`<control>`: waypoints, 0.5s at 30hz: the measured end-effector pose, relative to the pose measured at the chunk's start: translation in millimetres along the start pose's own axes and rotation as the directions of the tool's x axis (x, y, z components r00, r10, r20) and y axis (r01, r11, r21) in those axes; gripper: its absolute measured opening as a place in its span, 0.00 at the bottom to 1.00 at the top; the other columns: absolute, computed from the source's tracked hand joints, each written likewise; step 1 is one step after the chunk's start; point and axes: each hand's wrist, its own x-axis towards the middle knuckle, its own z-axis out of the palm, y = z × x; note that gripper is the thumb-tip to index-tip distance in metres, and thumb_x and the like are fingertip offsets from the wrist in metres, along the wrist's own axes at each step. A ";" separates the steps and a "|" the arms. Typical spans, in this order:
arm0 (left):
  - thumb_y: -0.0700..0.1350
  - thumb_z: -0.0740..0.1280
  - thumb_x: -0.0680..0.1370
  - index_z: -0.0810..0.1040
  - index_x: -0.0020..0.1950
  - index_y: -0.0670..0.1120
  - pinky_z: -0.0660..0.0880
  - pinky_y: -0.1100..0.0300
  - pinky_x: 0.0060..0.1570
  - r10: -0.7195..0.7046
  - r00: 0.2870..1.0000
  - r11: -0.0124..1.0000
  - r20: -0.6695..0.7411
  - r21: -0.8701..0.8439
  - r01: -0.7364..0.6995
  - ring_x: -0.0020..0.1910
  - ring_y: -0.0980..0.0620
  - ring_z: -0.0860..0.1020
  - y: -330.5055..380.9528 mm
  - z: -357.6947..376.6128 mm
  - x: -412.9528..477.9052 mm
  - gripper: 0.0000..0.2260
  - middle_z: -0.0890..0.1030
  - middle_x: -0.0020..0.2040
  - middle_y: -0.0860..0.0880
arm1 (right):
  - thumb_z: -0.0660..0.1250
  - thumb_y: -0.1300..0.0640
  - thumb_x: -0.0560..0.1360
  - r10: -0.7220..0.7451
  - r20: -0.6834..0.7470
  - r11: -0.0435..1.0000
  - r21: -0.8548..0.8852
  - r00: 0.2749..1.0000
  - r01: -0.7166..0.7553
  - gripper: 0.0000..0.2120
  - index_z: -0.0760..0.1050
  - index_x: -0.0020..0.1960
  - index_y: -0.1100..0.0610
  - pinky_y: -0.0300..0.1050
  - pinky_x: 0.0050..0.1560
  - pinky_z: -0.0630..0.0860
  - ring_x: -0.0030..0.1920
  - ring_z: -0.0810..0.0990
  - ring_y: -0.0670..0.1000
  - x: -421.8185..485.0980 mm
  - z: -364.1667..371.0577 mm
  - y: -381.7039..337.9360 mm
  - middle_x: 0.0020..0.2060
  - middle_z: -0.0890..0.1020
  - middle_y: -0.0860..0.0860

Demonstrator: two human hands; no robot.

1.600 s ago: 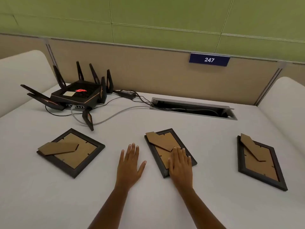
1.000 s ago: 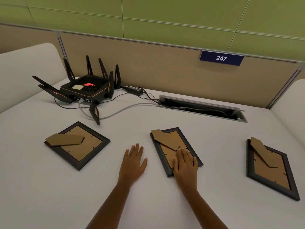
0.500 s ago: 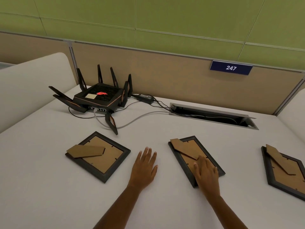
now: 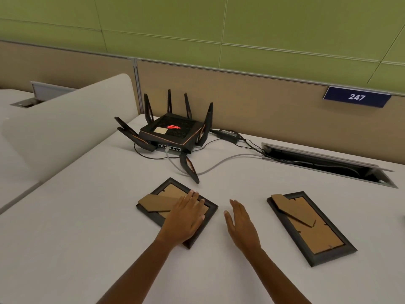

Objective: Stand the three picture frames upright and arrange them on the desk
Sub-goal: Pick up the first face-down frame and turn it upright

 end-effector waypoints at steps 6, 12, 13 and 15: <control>0.54 0.52 0.79 0.54 0.73 0.45 0.41 0.46 0.72 0.061 0.985 0.991 0.160 -0.130 -0.041 0.75 0.44 0.51 -54.8 6.3 -26.9 0.25 0.55 0.76 0.44 | 0.51 0.50 0.79 0.024 0.051 1.000 -0.005 0.998 -0.024 0.24 0.54 0.73 0.57 0.47 0.74 0.53 0.74 0.57 0.52 8.7 31.7 -25.1 0.74 0.60 0.54; 0.55 0.60 0.76 0.58 0.72 0.46 0.54 0.34 0.65 0.207 0.975 0.976 0.075 -0.088 -0.201 0.72 0.38 0.56 -84.8 8.7 -42.5 0.28 0.60 0.74 0.42 | 0.52 0.52 0.79 0.036 0.010 0.998 -0.058 0.999 -0.035 0.23 0.55 0.72 0.58 0.49 0.74 0.50 0.73 0.59 0.53 8.1 44.1 -33.1 0.72 0.63 0.55; 0.57 0.59 0.76 0.54 0.73 0.48 0.46 0.36 0.67 0.210 0.975 0.971 0.069 -0.134 -0.200 0.73 0.40 0.50 -88.0 10.8 -42.9 0.29 0.55 0.75 0.44 | 0.53 0.52 0.79 0.042 0.001 0.997 -0.057 0.999 -0.042 0.23 0.56 0.72 0.59 0.49 0.74 0.51 0.72 0.60 0.53 7.9 44.3 -34.6 0.71 0.64 0.55; 0.61 0.57 0.75 0.49 0.74 0.51 0.34 0.43 0.68 0.221 0.969 0.965 0.114 -0.169 -0.201 0.73 0.45 0.39 -93.2 13.3 -41.4 0.32 0.46 0.75 0.47 | 0.54 0.53 0.79 0.061 -0.026 0.997 -0.040 0.998 -0.062 0.23 0.58 0.71 0.60 0.49 0.73 0.55 0.70 0.63 0.54 9.1 44.1 -37.5 0.70 0.67 0.56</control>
